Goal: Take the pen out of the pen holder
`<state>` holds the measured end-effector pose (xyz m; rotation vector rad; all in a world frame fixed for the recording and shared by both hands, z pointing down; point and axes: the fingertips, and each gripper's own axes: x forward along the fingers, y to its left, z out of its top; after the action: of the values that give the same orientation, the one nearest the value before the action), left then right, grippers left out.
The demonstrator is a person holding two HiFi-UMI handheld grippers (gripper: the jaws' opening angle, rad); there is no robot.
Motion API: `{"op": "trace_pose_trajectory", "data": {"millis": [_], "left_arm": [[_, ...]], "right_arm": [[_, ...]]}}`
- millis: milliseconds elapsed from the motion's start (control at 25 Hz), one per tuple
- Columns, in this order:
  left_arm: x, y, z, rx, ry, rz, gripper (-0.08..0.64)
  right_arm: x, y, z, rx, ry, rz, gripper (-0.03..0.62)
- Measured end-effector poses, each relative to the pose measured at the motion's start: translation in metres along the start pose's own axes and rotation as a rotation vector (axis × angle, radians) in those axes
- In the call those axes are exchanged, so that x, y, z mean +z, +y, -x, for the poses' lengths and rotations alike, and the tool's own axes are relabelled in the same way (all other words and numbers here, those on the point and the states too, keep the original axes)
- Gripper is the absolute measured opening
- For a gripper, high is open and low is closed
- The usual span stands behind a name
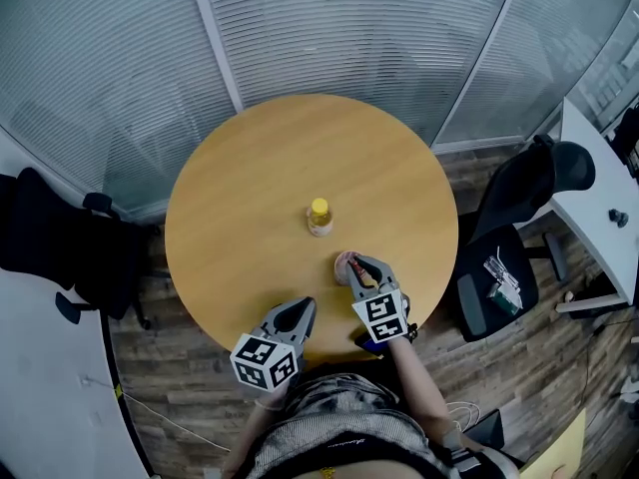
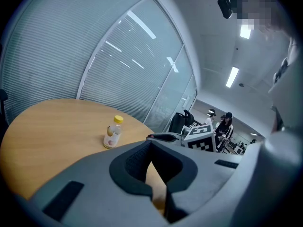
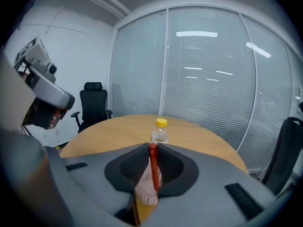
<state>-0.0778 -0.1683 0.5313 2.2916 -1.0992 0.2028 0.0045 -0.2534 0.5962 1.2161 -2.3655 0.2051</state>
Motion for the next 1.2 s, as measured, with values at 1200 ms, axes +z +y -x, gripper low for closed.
{"op": "trace_pose_trajectory", "data": {"millis": [1200], "left_arm": [[0.0, 0.003, -0.004, -0.008, -0.001, -0.002, 0.005]], "right_arm": [[0.136, 0.01, 0.092, 0.057, -0.243, -0.055, 0.061]]}}
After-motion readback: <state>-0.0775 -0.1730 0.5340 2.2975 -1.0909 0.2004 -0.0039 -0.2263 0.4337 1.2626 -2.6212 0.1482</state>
